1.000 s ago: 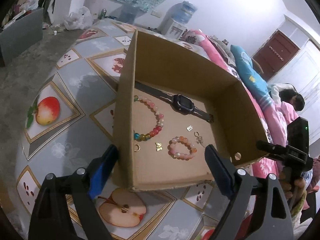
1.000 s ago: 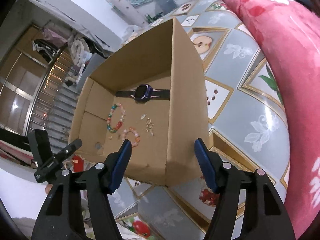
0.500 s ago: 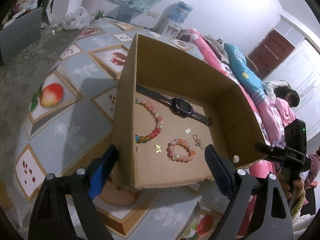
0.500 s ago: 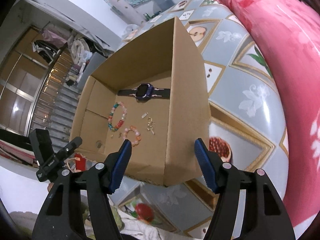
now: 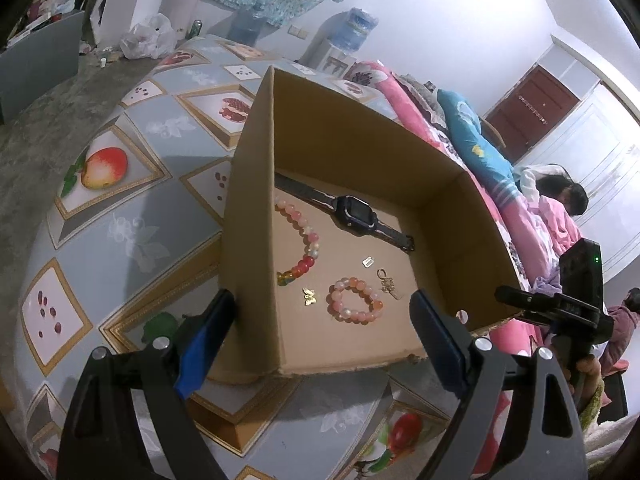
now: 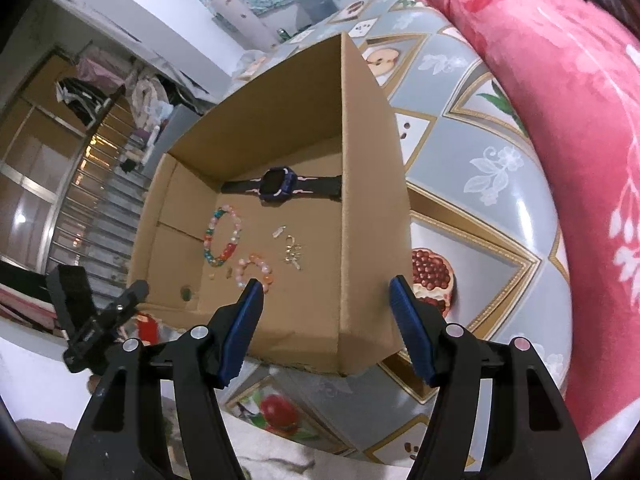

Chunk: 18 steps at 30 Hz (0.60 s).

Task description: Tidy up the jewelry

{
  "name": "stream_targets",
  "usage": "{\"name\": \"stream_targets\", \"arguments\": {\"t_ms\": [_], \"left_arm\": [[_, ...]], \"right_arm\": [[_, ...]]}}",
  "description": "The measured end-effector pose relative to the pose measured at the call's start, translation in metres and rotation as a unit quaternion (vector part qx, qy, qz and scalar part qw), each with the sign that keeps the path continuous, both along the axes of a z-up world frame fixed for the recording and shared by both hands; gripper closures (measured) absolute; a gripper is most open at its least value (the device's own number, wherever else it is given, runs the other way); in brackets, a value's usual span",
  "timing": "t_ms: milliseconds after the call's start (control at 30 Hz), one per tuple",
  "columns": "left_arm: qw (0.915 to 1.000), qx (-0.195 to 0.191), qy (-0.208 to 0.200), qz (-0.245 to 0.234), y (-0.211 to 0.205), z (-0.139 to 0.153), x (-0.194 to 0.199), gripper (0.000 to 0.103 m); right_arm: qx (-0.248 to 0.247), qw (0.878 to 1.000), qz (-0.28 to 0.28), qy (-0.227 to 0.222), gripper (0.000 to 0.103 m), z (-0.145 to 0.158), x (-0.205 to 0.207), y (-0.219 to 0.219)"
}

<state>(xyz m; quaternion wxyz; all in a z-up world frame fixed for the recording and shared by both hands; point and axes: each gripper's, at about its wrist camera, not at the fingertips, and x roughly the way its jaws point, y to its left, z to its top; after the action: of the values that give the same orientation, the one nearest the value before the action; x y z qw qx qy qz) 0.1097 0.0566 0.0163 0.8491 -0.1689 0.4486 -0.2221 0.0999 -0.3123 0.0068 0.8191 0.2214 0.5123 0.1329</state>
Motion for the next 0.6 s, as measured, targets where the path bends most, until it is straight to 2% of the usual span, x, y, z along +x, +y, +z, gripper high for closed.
{"name": "stream_targets", "arguments": {"t_ms": [300, 500, 600], "left_arm": [[1.0000, -0.007, -0.002, 0.000, 0.002, -0.001, -0.015, 0.016], [0.9992, 0.021, -0.034, 0.000, -0.003, -0.001, -0.026, 0.015], [0.9979, 0.040, -0.050, 0.009, -0.005, 0.003, -0.036, 0.015]], "right_arm": [[0.003, 1.000, -0.009, 0.006, 0.040, -0.003, -0.008, -0.003], [-0.019, 1.000, -0.016, -0.009, 0.040, -0.003, -0.018, 0.005], [-0.014, 0.999, -0.026, -0.019, 0.039, 0.000, -0.028, 0.003]]}}
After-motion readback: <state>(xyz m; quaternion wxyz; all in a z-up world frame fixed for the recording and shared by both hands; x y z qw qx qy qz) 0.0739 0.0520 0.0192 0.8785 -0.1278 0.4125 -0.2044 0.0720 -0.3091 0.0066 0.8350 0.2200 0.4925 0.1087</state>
